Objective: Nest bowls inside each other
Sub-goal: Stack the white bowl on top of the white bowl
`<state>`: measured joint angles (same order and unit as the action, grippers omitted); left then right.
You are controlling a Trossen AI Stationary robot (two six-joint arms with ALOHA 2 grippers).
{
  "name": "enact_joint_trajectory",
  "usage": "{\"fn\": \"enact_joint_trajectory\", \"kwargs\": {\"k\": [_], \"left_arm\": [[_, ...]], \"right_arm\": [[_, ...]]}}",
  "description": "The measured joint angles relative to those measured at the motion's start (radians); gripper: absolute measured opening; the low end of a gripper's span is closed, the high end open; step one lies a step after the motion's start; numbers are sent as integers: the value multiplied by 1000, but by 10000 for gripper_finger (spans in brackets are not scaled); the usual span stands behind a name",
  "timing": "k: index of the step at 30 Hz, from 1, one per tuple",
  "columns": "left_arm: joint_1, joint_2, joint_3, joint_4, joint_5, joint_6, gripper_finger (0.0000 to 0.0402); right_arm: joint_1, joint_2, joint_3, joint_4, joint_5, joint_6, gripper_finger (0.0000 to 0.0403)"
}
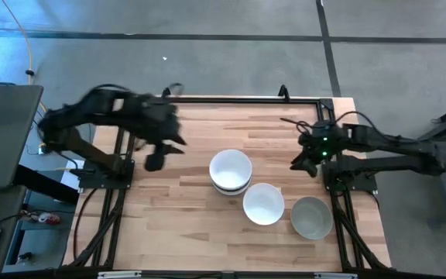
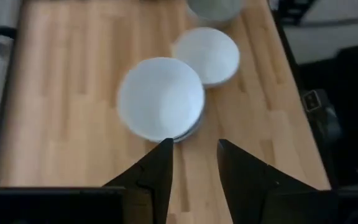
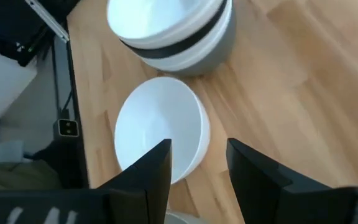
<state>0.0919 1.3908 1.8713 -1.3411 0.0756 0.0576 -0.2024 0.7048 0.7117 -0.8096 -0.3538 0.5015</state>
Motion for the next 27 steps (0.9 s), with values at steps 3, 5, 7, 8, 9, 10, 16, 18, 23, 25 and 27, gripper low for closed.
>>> {"fn": "enact_joint_trajectory", "kwargs": {"k": [3, 5, 7, 8, 9, 10, 16, 18, 23, 25, 27], "left_arm": [[-52, -94, -5, 1, -124, -51, 114], [-90, -159, -29, 27, -205, -74, 114], [-126, -220, -71, 50, -278, -100, 114], [-141, -248, -97, 67, -308, -111, 114], [-156, -278, -127, 82, -334, -123, 114], [-168, -304, -158, 89, -355, -133, 114], [-204, -444, -351, 175, -404, -174, 114], [-205, -473, -402, 199, -404, -179, 114], [-205, -519, -472, 248, -404, -180, 114], [-205, -527, -485, 264, -404, -179, 114], [-205, -532, -490, 272, -404, -178, 114]], "right_arm": [[0, 50, -13, 33, -15, 41, 145], [0, 85, -14, 42, -15, 44, 145], [6, 114, -14, 54, -14, 43, 145], [14, 130, -14, 59, -13, 40, 145], [23, 144, -14, 59, -13, 27, 145], [38, 159, -14, 59, -13, 6, 145], [177, 257, -14, 103, 37, -130, 145], [220, 297, -14, 126, 83, -138, 145], [269, 402, -14, 143, 159, -108, 145], [271, 440, -14, 142, 173, -80, 145], [271, 481, -14, 146, 177, -55, 145]]}}
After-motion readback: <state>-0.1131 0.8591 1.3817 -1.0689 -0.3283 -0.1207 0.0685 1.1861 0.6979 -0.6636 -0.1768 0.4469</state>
